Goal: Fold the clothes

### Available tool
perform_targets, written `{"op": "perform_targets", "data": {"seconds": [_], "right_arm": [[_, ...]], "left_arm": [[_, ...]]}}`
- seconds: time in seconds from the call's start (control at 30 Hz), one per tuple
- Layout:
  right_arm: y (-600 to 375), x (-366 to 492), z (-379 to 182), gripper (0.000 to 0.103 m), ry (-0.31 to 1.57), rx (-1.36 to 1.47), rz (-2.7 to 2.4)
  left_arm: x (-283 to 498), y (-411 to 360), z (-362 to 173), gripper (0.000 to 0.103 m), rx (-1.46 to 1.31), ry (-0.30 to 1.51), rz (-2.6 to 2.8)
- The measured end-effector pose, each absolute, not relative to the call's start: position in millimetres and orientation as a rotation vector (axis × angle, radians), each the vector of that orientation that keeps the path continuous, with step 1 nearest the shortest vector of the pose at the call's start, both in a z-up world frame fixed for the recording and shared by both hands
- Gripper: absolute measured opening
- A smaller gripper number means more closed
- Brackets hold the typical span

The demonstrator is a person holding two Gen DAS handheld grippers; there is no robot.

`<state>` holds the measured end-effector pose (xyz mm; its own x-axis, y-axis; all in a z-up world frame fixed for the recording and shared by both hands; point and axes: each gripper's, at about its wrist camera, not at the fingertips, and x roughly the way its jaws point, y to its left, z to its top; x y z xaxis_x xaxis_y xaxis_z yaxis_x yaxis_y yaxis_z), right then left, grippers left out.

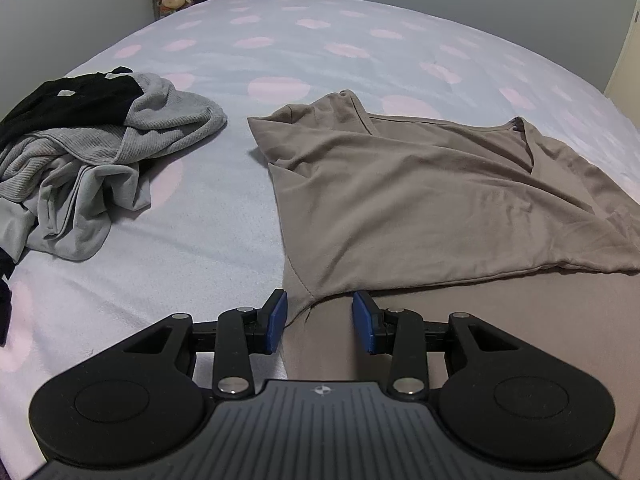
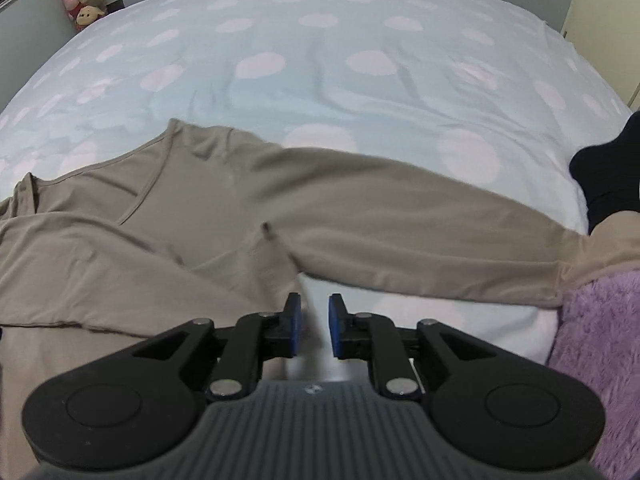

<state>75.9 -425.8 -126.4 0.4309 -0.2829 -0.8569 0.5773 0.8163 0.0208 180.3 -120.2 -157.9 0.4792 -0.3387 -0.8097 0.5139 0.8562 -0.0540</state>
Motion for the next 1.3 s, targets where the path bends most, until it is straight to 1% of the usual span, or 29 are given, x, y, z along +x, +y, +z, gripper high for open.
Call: {"op": "perform_targets", "data": {"seconds": [0.23, 0.37, 0.47, 0.57, 0.63, 0.8, 0.83, 0.87, 0.9, 0.93, 1.0, 1.03, 1.07, 1.1, 1.13, 1.2, 1.3], "right_arm": [[-438.6, 82.4, -113.5, 0.019, 0.908, 0.344, -0.446], [-433.2, 102.9, -110.9, 0.028, 0.885, 0.316, -0.330], [-430.8, 118.2, -120.4, 0.030, 0.908, 0.253, -0.308], [-437.8, 120.8, -131.2, 0.031, 0.919, 0.286, -0.302], [-441.4, 117.3, -138.6, 0.031, 0.922, 0.321, -0.292], [-444.2, 110.3, -151.4, 0.031, 0.911, 0.361, -0.284], [-445.2, 109.3, -153.0, 0.030, 0.906, 0.371, -0.283], [-446.2, 108.2, -154.3, 0.028, 0.902, 0.379, -0.281], [-447.0, 107.4, -155.0, 0.023, 0.895, 0.384, -0.278], [-447.3, 106.5, -155.2, 0.015, 0.888, 0.384, -0.274], [-447.3, 104.3, -153.3, 0.012, 0.871, 0.379, -0.258], [-447.1, 103.3, -151.6, 0.008, 0.864, 0.380, -0.247], [-446.3, 102.7, -149.7, 0.006, 0.858, 0.378, -0.235], [-444.9, 102.2, -147.4, 0.006, 0.852, 0.373, -0.225], [-443.6, 101.6, -145.2, 0.006, 0.845, 0.365, -0.221], [-442.9, 99.2, -139.5, 0.005, 0.824, 0.358, -0.216], [-447.3, 101.6, -137.4, 0.005, 0.796, 0.356, -0.219]], "left_arm": [[182.8, -115.4, -150.9, 0.035, 0.197, 0.965, -0.523], [186.9, -107.2, -140.4, 0.035, 0.160, 0.958, -0.517], [195.5, -98.8, -129.8, 0.035, 0.114, 0.927, -0.520], [210.1, -90.2, -120.4, 0.036, 0.096, 0.889, -0.501], [224.9, -88.3, -118.8, 0.041, 0.076, 0.887, -0.504], [265.0, -99.9, -130.4, 0.041, 0.034, 0.897, -0.557], [271.8, -104.6, -134.9, 0.041, 0.038, 0.898, -0.562], [277.8, -108.5, -139.2, 0.041, 0.037, 0.896, -0.567], [282.2, -110.8, -142.7, 0.041, 0.026, 0.888, -0.569], [286.6, -112.9, -146.2, 0.041, 0.012, 0.882, -0.570], [296.3, -116.4, -152.5, 0.041, -0.024, 0.871, -0.562], [300.9, -118.2, -155.1, 0.037, -0.036, 0.866, -0.558], [304.1, -119.5, -158.0, 0.028, -0.044, 0.858, -0.563], [304.9, -118.2, -160.2, 0.010, -0.055, 0.853, -0.565], [305.7, -116.9, -162.4, 0.005, -0.067, 0.848, -0.568], [305.2, -112.4, -162.6, 0.002, -0.093, 0.829, -0.571], [303.7, -102.5, -151.4, 0.002, -0.140, 0.788, -0.567]]}}
